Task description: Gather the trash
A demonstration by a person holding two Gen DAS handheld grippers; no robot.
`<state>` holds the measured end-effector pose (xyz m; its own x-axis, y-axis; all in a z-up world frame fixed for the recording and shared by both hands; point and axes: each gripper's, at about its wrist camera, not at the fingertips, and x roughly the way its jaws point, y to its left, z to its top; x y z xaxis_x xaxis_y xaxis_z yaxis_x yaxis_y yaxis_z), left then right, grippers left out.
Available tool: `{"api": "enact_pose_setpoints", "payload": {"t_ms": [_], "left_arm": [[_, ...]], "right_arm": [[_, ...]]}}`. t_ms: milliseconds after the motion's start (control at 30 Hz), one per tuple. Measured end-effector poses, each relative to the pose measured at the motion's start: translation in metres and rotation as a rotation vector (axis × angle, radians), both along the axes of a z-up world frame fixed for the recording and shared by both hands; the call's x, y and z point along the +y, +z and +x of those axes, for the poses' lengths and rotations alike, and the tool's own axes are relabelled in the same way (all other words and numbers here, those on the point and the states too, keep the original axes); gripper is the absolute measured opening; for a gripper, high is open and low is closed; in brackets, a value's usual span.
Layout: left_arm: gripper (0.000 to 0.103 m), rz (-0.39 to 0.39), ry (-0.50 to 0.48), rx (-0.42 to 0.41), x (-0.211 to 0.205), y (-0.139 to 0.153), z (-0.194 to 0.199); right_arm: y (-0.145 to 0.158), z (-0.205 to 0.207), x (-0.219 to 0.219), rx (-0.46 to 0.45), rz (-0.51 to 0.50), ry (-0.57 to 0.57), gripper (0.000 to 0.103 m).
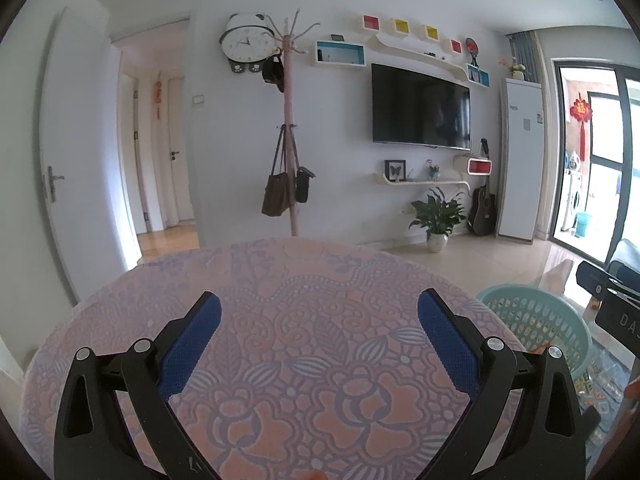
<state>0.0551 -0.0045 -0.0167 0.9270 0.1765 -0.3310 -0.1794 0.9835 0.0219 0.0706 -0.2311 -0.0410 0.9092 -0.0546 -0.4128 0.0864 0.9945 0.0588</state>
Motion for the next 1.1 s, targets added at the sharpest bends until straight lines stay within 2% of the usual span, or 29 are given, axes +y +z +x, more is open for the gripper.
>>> {"api": "enact_pose_setpoints", "payload": {"t_ms": [1100], "left_arm": [[0.096, -0.002, 0.001, 0.004, 0.0001, -0.0014, -0.0027]], "right_arm": [[-0.0044, 0.0068, -0.0028, 0.047, -0.001, -0.003, 0.073]]}}
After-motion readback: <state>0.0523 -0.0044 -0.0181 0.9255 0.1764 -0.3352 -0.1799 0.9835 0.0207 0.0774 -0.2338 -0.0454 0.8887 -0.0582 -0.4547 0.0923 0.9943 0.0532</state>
